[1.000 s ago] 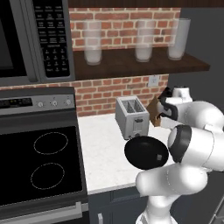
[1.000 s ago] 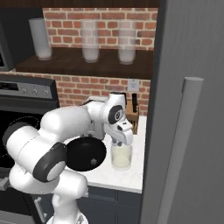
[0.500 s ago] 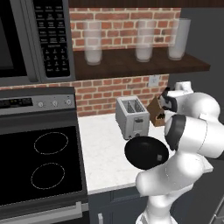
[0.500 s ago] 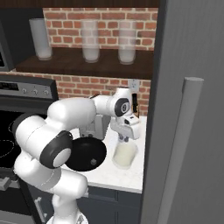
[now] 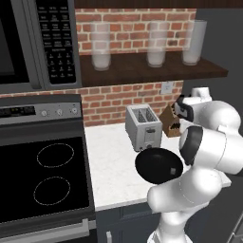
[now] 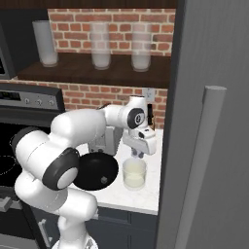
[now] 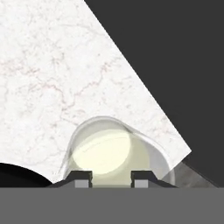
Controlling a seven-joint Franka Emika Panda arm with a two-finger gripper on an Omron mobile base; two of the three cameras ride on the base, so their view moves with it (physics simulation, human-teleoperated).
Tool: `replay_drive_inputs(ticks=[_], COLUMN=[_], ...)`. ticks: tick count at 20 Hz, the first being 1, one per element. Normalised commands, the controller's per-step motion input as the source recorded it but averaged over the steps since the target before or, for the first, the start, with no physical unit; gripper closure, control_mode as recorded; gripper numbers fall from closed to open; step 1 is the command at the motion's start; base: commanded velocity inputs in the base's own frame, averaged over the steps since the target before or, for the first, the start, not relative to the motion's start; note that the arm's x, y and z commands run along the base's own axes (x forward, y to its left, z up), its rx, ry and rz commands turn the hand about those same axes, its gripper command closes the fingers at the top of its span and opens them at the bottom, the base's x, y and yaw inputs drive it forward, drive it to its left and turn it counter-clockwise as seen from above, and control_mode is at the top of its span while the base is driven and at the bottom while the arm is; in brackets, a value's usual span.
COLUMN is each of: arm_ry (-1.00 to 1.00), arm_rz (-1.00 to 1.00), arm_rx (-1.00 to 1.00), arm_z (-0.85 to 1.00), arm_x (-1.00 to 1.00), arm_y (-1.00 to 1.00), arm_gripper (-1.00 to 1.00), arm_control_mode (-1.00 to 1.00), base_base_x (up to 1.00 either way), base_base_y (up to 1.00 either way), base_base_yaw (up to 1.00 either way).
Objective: Grab a lemon wedge from the fridge and one ice cube from the ice bowl, and put them in the glass of lemonade.
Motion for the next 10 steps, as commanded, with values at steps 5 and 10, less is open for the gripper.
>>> replay_drive_inputs(ticks=[5,10], arm_ry=[0.00,0.03], arm_rz=[0.00,0.00], arm_rx=[-0.02,-0.11], arm_z=[-0.04,-0.40], arm_x=[-0.23,-0.44], arm_y=[0.16,0.01], arm_gripper=[1.00,1.00], arm_control_mode=[-1.00,-1.00], base_base_x=[0.00,0.00], base_base_y=[0.00,0.00], base_base_yaw=[0.00,0.00])
